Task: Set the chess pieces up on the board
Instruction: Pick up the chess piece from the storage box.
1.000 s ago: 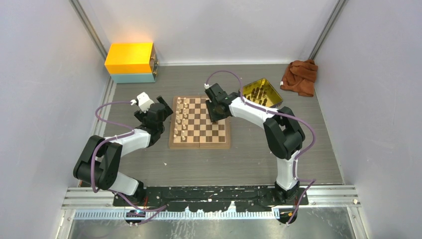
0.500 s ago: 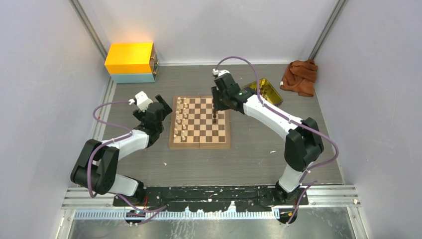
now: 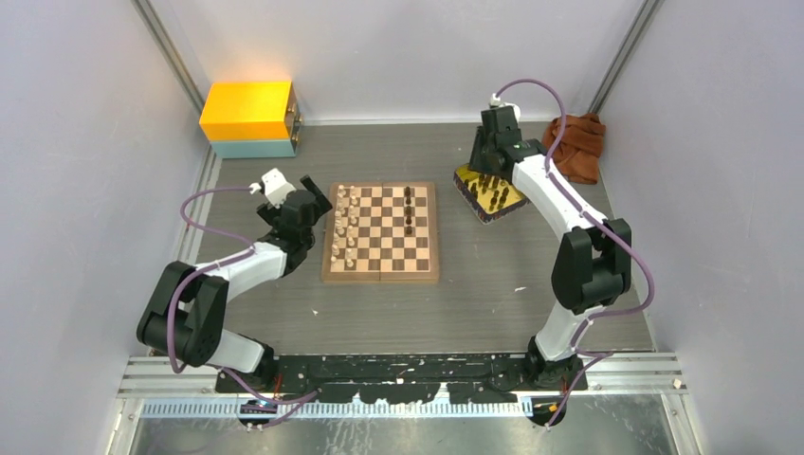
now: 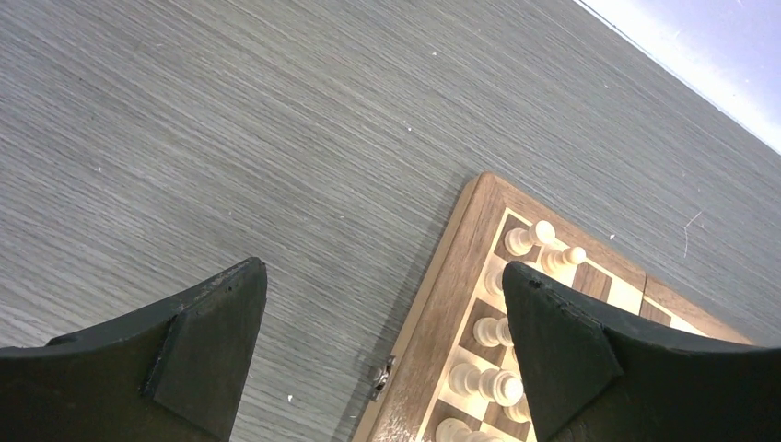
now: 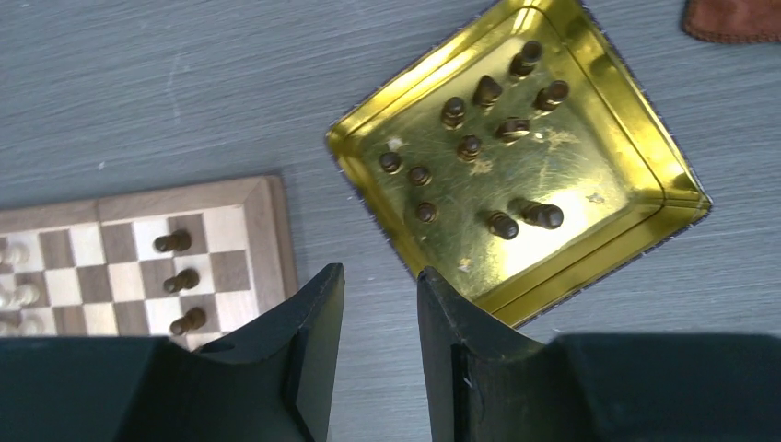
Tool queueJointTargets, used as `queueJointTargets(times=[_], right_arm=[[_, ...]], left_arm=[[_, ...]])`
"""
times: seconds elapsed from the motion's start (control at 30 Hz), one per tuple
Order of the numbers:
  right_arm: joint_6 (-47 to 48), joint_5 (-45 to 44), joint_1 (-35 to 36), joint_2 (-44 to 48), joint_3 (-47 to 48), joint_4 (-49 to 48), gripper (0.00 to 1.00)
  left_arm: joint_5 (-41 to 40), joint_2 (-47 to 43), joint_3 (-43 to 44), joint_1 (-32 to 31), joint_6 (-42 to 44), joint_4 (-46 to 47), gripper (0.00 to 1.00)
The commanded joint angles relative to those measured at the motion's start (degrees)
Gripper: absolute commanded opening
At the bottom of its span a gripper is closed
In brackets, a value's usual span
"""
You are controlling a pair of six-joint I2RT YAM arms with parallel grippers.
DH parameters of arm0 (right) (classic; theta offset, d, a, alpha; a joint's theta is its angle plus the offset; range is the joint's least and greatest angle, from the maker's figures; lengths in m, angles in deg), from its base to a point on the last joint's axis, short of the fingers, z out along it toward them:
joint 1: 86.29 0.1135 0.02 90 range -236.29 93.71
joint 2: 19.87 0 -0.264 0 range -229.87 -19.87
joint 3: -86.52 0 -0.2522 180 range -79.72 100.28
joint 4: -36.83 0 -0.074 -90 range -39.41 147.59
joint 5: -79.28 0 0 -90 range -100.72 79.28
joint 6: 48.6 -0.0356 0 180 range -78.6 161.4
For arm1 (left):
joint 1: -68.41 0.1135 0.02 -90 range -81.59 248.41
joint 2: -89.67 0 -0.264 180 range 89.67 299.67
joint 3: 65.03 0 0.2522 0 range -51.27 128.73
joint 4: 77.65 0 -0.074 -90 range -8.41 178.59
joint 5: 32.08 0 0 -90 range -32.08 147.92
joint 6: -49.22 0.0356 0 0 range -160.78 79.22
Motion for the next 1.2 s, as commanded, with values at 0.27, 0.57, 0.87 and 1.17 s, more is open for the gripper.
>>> queueJointTargets(times=[0.27, 0.57, 0.87, 1.17], right_arm=[[-3.98, -2.21, -6.02, -4.67, -0.65, -4.45, 0.41], [-5.67, -2.89, -9.02, -6.58, -1.74, -5.03, 0.40], [-6.66, -3.23, -10.56, -6.56, -4.44, -6.11, 0.39], [-6.83, -3.06, -11.24, -6.76, -5.69, -6.51, 0.40]], left_arm=[[-0.91, 1.90, 2.95, -0.26, 1.51, 2.46, 0.99], [-0.74, 1.63, 2.38, -0.26, 1.51, 3.09, 0.99], [-0.89, 1.50, 1.94, -0.26, 1.43, 3.43, 0.98], [-1.00, 0.95, 1.37, -0.26, 1.25, 3.43, 0.98]])
